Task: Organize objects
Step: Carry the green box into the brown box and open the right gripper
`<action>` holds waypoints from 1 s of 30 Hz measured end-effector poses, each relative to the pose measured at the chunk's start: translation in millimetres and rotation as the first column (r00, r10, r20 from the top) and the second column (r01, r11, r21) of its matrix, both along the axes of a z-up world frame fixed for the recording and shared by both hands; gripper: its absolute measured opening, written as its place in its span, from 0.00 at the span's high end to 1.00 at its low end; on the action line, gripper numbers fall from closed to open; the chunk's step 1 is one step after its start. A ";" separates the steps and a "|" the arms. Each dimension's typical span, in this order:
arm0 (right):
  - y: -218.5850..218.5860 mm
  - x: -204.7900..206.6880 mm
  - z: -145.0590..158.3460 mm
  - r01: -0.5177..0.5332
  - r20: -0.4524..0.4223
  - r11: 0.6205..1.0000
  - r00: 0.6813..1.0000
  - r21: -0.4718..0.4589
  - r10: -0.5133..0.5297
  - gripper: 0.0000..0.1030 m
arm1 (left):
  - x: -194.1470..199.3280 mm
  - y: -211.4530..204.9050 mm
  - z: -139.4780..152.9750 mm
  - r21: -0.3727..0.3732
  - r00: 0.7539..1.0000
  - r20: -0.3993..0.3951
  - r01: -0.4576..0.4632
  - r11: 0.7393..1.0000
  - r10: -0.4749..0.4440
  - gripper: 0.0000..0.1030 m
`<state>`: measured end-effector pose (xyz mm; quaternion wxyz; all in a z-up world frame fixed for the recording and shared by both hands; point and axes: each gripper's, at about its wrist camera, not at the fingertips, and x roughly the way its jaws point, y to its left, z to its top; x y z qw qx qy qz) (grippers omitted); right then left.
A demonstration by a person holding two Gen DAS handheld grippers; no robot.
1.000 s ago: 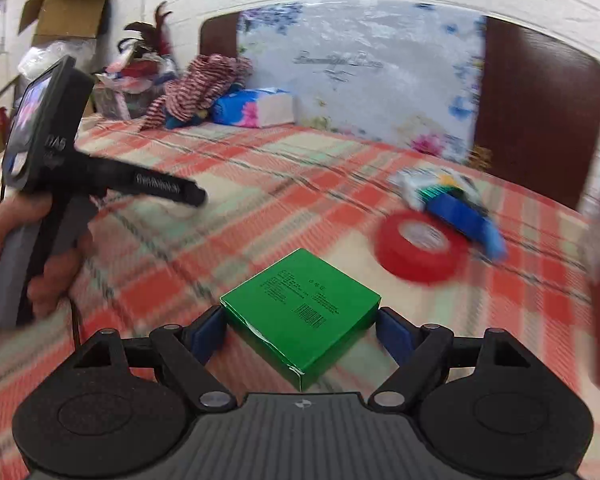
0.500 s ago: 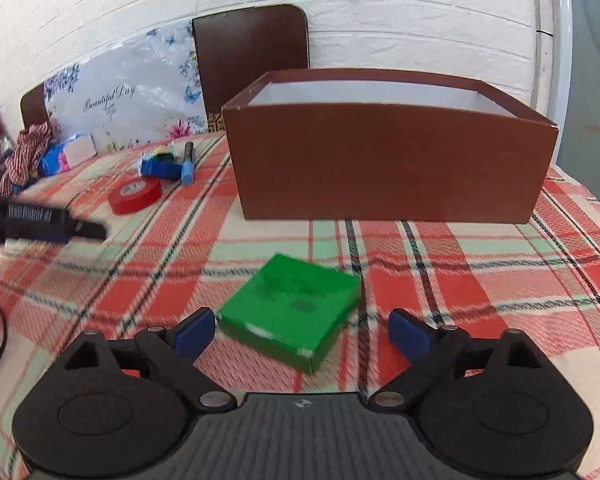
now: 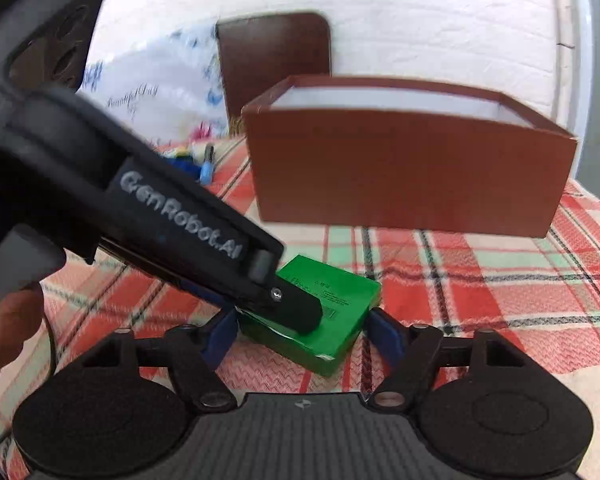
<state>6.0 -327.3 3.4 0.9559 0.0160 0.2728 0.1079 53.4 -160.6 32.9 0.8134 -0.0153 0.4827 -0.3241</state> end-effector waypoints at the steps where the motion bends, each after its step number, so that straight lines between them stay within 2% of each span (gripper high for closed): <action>1: -4.2 -2.8 3.6 0.016 0.031 1.000 0.999 0.024 -0.017 0.34 | -3.0 -7.3 9.1 0.019 0.999 0.042 0.020 1.000 -0.021 0.58; 4: -20.0 -5.2 24.6 0.064 0.158 0.996 0.985 0.062 -0.073 0.34 | -7.2 -26.6 46.7 0.020 0.984 0.168 0.057 0.998 -0.059 0.58; 7: -39.2 7.4 52.3 0.112 0.298 0.991 0.946 0.067 -0.127 0.33 | 2.3 -49.6 87.6 -0.002 0.951 0.296 0.097 0.995 -0.092 0.57; 9: -53.1 28.7 64.6 0.135 0.347 0.989 0.926 0.067 -0.150 0.33 | 18.0 -69.8 102.5 0.004 0.929 0.355 0.107 0.994 -0.102 0.56; 11: -66.9 56.0 68.0 0.153 0.358 0.985 0.918 0.079 -0.171 0.33 | 39.2 -91.4 106.6 0.025 0.917 0.385 0.101 0.995 -0.102 0.54; 12: -72.6 70.9 66.7 0.159 0.357 0.984 0.917 0.085 -0.179 0.33 | 51.8 -103.7 105.4 0.039 0.914 0.393 0.093 0.995 -0.101 0.52; 15: -83.2 120.8 56.5 0.189 0.336 0.979 0.919 0.079 -0.205 0.32 | 91.9 -133.7 90.0 0.099 0.914 0.398 0.039 0.994 -0.076 0.36; 16: -86.5 134.1 51.7 0.216 0.329 0.973 0.916 0.084 -0.232 0.24 | 105.4 -140.1 82.3 0.126 0.921 0.388 -0.004 0.992 -0.046 0.33; 17: -91.1 143.9 46.6 0.234 0.316 0.967 0.914 0.100 -0.254 0.23 | 117.3 -143.6 75.4 0.146 0.928 0.373 -0.039 0.989 -0.018 0.33; 19: -97.3 149.6 36.4 0.245 0.333 0.964 0.905 0.104 -0.266 0.27 | 133.9 -142.8 62.5 0.150 0.941 0.339 -0.074 0.986 0.020 0.33; 21: -92.2 149.4 30.4 0.244 0.354 0.969 0.903 0.040 -0.242 0.26 | 141.7 -142.9 50.0 0.148 0.947 0.321 -0.078 0.986 0.026 0.27; 22: -88.4 150.8 27.4 0.251 0.354 0.968 0.905 0.005 -0.236 0.21 | 142.9 -142.9 47.0 0.147 0.947 0.320 -0.081 0.986 0.030 0.34; 26: -87.4 149.2 24.5 0.242 0.371 0.970 0.901 -0.001 -0.224 0.21 | 140.7 -139.6 46.8 0.111 0.936 0.349 -0.087 0.990 0.043 0.34; 30: -88.4 149.9 22.7 0.246 0.377 0.969 0.898 -0.002 -0.227 0.21 | 143.2 -142.2 44.3 0.095 0.942 0.333 -0.082 0.992 0.046 0.34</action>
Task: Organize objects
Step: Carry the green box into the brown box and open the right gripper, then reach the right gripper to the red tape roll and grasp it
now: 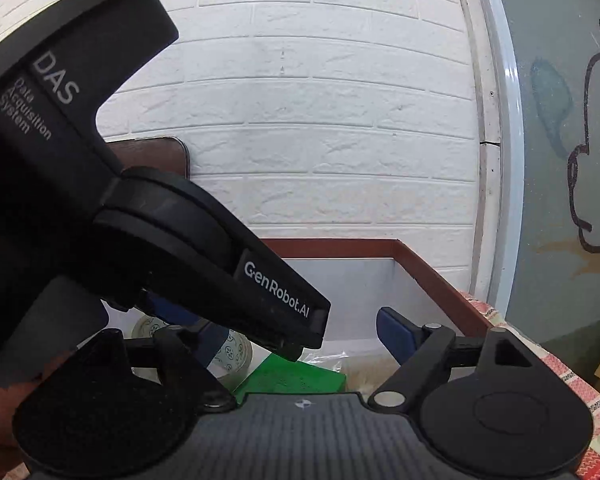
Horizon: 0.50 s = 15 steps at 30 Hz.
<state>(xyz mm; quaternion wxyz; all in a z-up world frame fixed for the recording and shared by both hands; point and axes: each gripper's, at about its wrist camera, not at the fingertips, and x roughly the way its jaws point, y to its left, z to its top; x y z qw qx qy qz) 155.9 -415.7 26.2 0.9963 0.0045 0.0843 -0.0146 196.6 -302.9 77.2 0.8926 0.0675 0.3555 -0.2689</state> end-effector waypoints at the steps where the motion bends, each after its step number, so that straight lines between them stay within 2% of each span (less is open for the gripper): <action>1: -0.3 0.1 -0.2 0.000 0.001 1.000 1.000 0.000 0.000 0.21 | -0.7 -0.4 0.0 0.001 1.000 -0.001 0.001 1.000 -0.001 0.34; 6: 2.0 3.3 -0.5 0.001 0.013 1.000 1.000 -0.003 -0.001 0.20 | -9.0 -0.9 0.7 0.037 1.000 0.016 -0.020 0.999 0.019 0.34; 9: 7.9 -7.8 -0.2 -0.007 0.051 1.000 0.999 0.004 0.007 0.23 | -27.9 14.5 11.4 0.036 0.997 0.066 -0.052 0.998 0.050 0.33; 10: 8.3 -13.8 0.8 -0.013 0.081 1.000 0.997 0.007 0.013 0.15 | -36.9 22.8 17.3 0.024 0.995 0.084 -0.057 0.998 0.055 0.32; 12: 13.8 -32.0 6.4 -0.056 0.164 0.998 0.985 -0.005 0.056 0.10 | -59.1 44.0 28.8 -0.015 0.991 0.115 -0.062 0.998 0.064 0.30; 15: 36.1 -68.5 18.5 -0.099 0.256 0.993 0.960 -0.061 0.111 0.11 | -102.0 73.8 44.8 -0.031 0.976 0.214 -0.045 0.999 0.050 0.29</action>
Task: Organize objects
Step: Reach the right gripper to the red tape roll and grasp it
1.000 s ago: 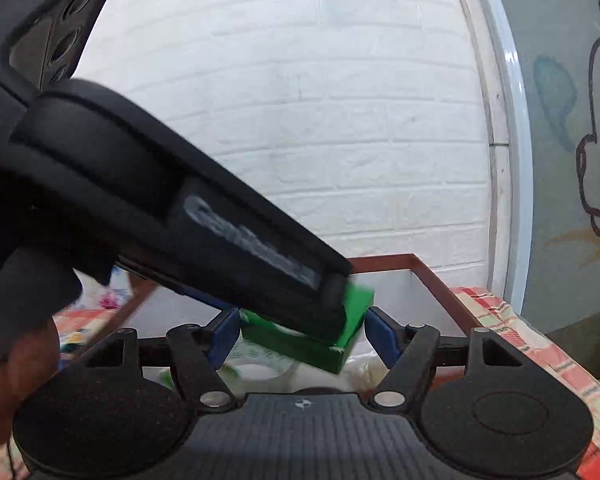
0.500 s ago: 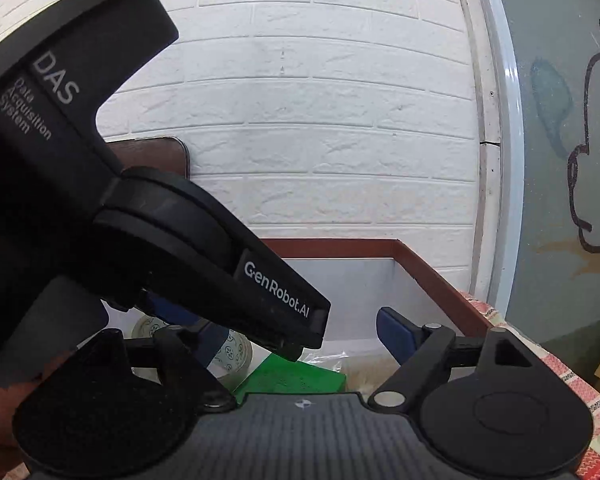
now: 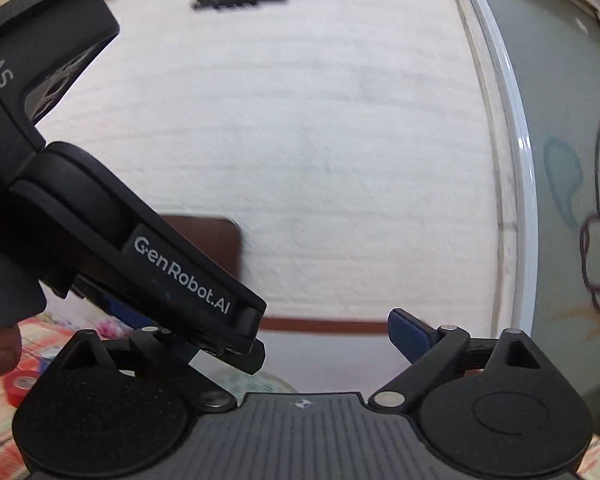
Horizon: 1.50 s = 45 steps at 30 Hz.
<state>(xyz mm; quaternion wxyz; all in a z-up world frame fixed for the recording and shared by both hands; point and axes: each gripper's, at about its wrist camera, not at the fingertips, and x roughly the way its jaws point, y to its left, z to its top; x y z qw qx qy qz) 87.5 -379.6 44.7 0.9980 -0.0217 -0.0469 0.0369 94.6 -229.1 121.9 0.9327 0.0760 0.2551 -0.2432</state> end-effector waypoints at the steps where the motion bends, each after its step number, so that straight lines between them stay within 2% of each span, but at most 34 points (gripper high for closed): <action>1: 7.6 -13.5 2.8 -0.018 0.010 1.000 1.000 0.004 0.018 0.12 | -15.0 8.6 2.1 0.013 0.999 0.042 0.009 1.000 -0.009 0.27; 3: 19.3 -35.1 5.2 -0.065 -0.011 0.997 0.998 0.047 0.066 0.13 | -40.9 27.2 1.5 0.032 0.995 0.098 0.012 0.999 -0.015 0.25; 4: 24.7 -42.8 4.7 -0.096 -0.044 0.992 0.994 0.084 0.100 0.13 | -49.8 37.2 -1.9 0.031 0.996 0.093 0.014 0.999 -0.016 0.24; 7: 50.4 -56.5 -4.4 -0.191 -0.167 0.972 0.963 0.136 0.213 0.19 | -59.8 75.2 -21.4 0.015 0.999 0.003 -0.042 0.999 0.042 0.24; 9: 73.2 -54.6 -14.1 -0.260 -0.254 0.961 0.927 0.096 0.276 0.21 | -54.3 104.5 -42.6 0.039 0.988 -0.068 -0.133 0.990 0.135 0.24; 11: 102.3 -45.6 -24.1 -0.339 -0.359 0.941 0.878 0.001 0.317 0.25 | -41.5 141.5 -68.7 0.064 0.961 -0.165 -0.214 0.975 0.222 0.21; 12: 115.8 -41.6 -28.2 -0.376 -0.401 0.925 0.855 -0.044 0.329 0.29 | -37.0 159.6 -80.6 0.083 0.941 -0.192 -0.269 0.960 0.280 0.22; 14: 146.5 -48.2 -30.8 -0.440 -0.458 0.892 0.817 -0.102 0.350 0.35 | -28.8 198.1 -101.0 0.138 0.885 -0.215 -0.391 0.910 0.413 0.29; 15: 154.0 -44.1 -31.3 -0.456 -0.472 0.883 0.807 -0.113 0.356 0.39 | -23.7 218.6 -109.1 0.141 0.858 -0.229 -0.438 0.888 0.459 0.30; 16: 158.7 -34.8 -32.5 -0.463 -0.484 0.879 0.799 -0.115 0.357 0.39 | -20.7 241.9 -116.1 0.128 0.836 -0.221 -0.485 0.865 0.502 0.27; 17: 164.0 -26.9 -31.5 -0.469 -0.496 0.877 0.790 -0.108 0.362 0.39 | -20.2 260.2 -118.3 0.104 0.829 -0.180 -0.518 0.849 0.529 0.27; 18: 170.1 -22.3 -30.1 -0.470 -0.506 0.878 0.781 -0.091 0.366 0.39 | -18.0 273.5 -121.6 0.112 0.816 -0.137 -0.551 0.827 0.562 0.27; 19: 175.4 -12.7 -29.2 -0.466 -0.516 0.882 0.773 -0.069 0.368 0.40 | -15.7 285.5 -126.5 0.116 0.805 -0.097 -0.575 0.810 0.585 0.20; 20: 184.3 -11.9 -29.1 -0.460 -0.525 0.887 0.766 -0.044 0.372 0.40 | -14.6 295.9 -131.7 0.097 0.803 -0.064 -0.586 0.805 0.592 0.13; 22: 190.0 14.3 -28.5 -0.440 -0.530 0.898 0.760 0.007 0.376 0.44 | -11.5 315.7 -136.5 -0.003 0.811 -0.092 -0.580 0.815 0.577 0.11; 26: 214.8 49.7 -34.6 -0.419 -0.569 0.905 0.730 0.066 0.379 0.44 | -1.9 315.6 -138.8 0.000 0.834 -0.078 -0.548 0.836 0.547 0.10; 29: 237.0 72.0 -49.3 -0.401 -0.641 0.915 0.695 0.029 0.325 0.41 | -6.4 321.7 -138.2 -0.054 0.838 -0.093 -0.544 0.837 0.538 0.10; 30: 240.5 74.6 -49.0 -0.405 -0.631 0.914 0.702 0.028 0.330 0.36 | -7.0 322.7 -137.8 -0.067 0.838 -0.095 -0.544 0.837 0.537 0.10; 34: 254.8 86.7 -49.8 -0.412 -0.629 0.911 0.711 -0.011 0.314 0.30 | -6.9 322.7 -138.0 -0.091 0.840 -0.099 -0.542 0.835 0.534 0.10; 39: 255.7 88.1 -49.8 -0.412 -0.629 0.911 0.711 -0.009 0.316 0.31 | -6.0 321.9 -138.4 -0.089 0.840 -0.098 -0.542 0.836 0.534 0.10; 45: 249.6 74.2 -49.2 -0.398 -0.633 0.917 0.716 -0.024 0.295 0.31 | -3.5 316.7 -139.0 -0.045 0.838 -0.089 -0.544 0.838 0.539 0.10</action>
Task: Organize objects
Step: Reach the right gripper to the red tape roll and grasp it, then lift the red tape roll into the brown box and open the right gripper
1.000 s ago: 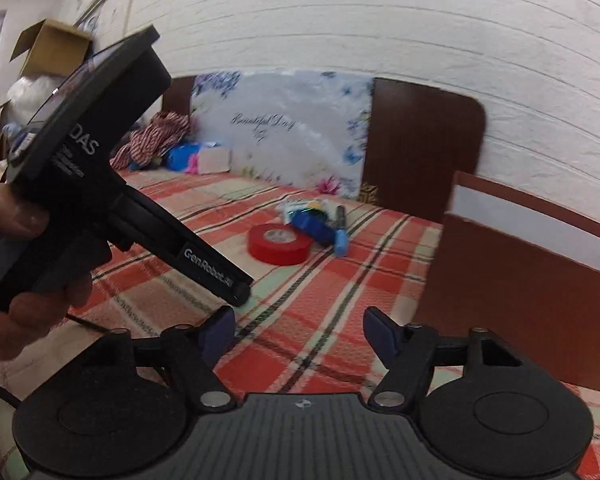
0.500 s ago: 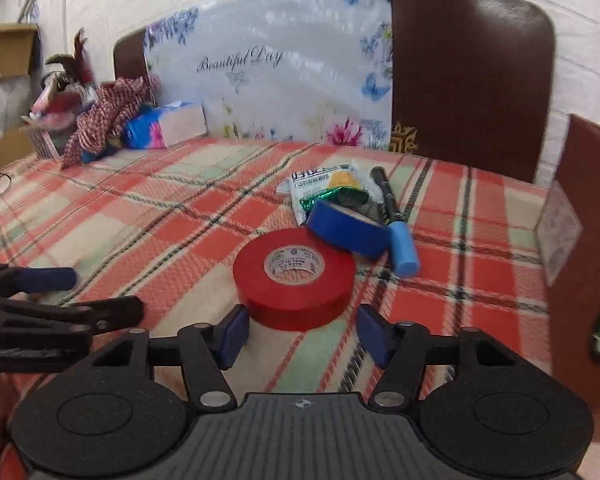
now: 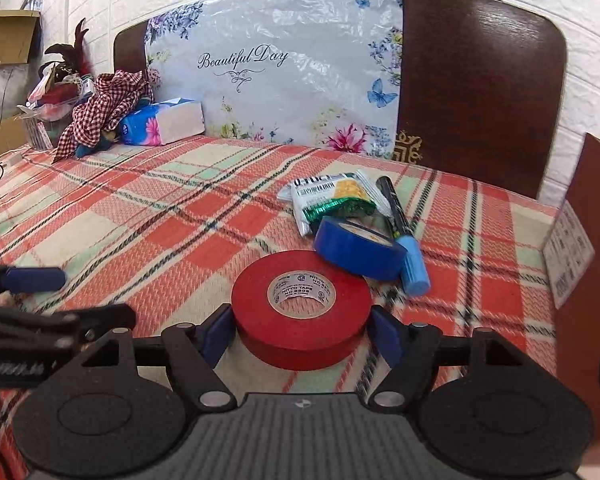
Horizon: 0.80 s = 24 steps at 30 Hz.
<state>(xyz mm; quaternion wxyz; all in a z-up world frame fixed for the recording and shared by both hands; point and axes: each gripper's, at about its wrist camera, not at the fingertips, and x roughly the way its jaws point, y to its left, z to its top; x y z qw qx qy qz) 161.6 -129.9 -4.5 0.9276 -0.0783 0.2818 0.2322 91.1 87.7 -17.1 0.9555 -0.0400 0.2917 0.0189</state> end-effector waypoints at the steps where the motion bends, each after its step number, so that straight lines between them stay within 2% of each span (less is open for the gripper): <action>1: -3.6 -4.9 0.3 0.003 -0.003 1.000 1.000 -0.002 -0.003 0.31 | 0.3 -0.8 -0.1 0.007 1.000 -0.002 0.000 1.000 0.000 0.10; 10: -63.3 -74.6 1.9 0.042 -0.037 0.999 0.998 -0.018 -0.043 0.31 | 1.1 -5.3 0.0 0.045 1.000 -0.014 0.002 0.999 -0.001 0.09; 15: -114.4 -117.7 3.2 0.170 -0.035 0.985 0.985 -0.016 -0.170 0.31 | 1.6 -9.3 0.7 0.074 1.000 -0.021 0.000 0.997 0.001 0.09; 20: -166.9 -147.4 6.1 0.337 -0.039 0.941 0.941 -0.002 -0.337 0.31 | 2.0 -15.6 1.1 0.117 0.999 -0.031 -0.010 0.993 0.014 0.07; 24: -181.5 -162.6 1.7 0.359 -0.020 0.933 0.933 0.022 -0.359 0.32 | 1.5 -26.9 2.1 0.187 0.999 -0.033 -0.031 0.982 0.038 0.06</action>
